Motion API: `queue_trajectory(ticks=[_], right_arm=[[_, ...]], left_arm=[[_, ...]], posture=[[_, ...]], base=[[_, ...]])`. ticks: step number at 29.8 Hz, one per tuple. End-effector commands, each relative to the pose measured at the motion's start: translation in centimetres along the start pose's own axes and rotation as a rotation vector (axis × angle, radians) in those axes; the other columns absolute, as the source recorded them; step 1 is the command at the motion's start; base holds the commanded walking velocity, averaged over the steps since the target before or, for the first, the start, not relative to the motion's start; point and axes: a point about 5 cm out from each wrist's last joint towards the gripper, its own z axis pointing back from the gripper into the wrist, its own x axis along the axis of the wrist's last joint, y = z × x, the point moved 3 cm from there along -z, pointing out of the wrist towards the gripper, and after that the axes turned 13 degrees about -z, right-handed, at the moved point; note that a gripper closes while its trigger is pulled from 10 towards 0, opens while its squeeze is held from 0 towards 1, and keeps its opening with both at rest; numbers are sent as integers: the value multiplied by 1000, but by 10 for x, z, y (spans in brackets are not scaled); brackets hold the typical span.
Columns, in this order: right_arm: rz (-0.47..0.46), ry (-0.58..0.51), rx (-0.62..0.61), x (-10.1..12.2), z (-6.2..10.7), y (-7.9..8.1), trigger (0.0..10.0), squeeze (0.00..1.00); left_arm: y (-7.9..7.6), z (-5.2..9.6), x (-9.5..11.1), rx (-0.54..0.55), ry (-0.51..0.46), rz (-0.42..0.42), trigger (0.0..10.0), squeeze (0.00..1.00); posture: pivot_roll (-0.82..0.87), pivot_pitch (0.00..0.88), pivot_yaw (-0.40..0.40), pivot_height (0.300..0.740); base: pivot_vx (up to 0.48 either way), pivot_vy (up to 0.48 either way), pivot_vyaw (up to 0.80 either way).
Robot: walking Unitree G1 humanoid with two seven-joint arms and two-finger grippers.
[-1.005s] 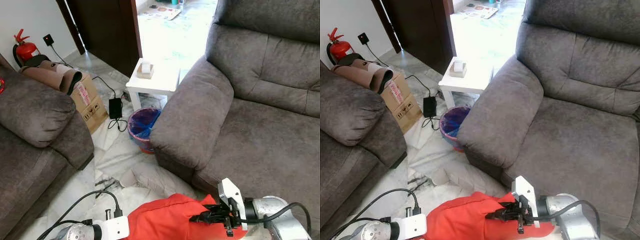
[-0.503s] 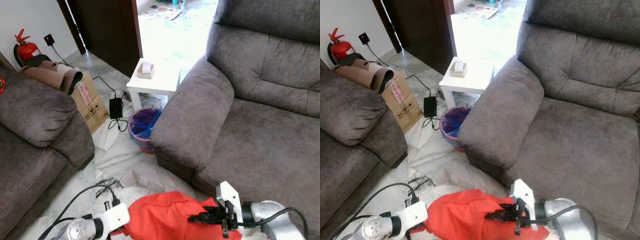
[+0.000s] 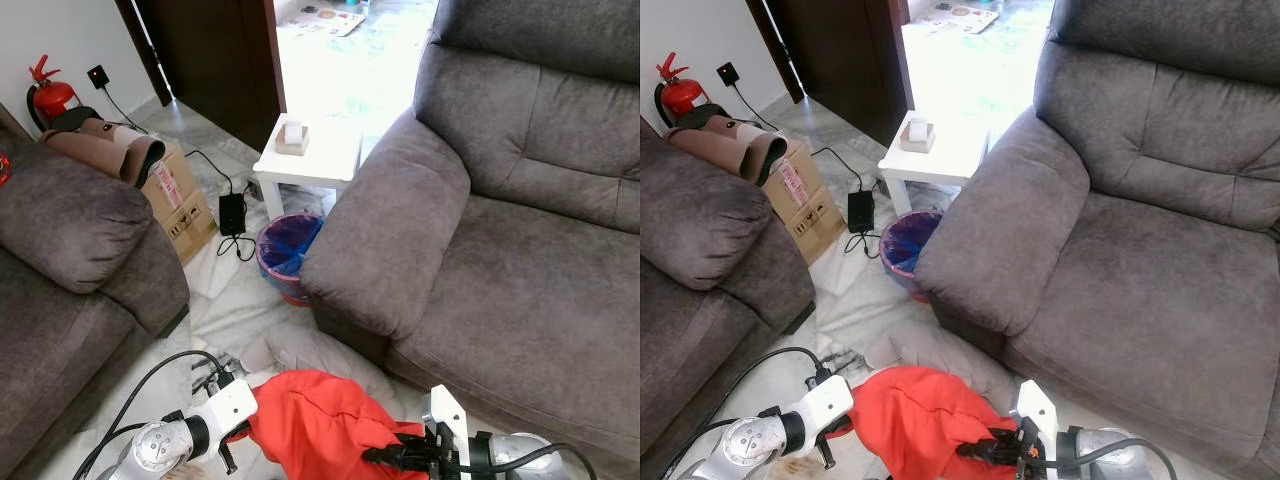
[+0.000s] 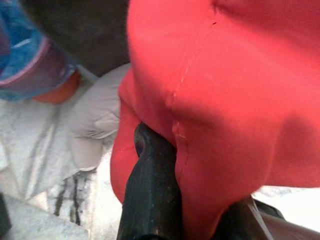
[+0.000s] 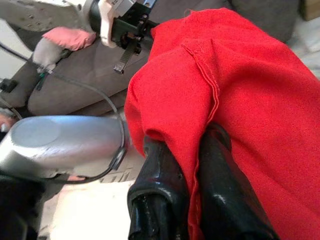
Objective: Move the pillow to the sofa from floor
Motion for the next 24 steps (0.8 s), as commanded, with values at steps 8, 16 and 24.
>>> queue_trajectory(ticks=[8,16,24], right_arm=[[83,-138,-66,17,-17,-1,10000,0],[44,-316,-260,29,-13,-15,10000,0],[13,-442,-385,43,-21,-22,10000,0]], left_arm=[[22,-13,23,188,-51,5,8353,0],[50,-15,40,408,-92,90,10000,0],[61,-20,52,534,-128,199,10000,0]], posture=[[62,266,57,740],[61,239,39,740],[53,229,32,740]], base=[[0,0,0],[0,0,0],[0,0,0]])
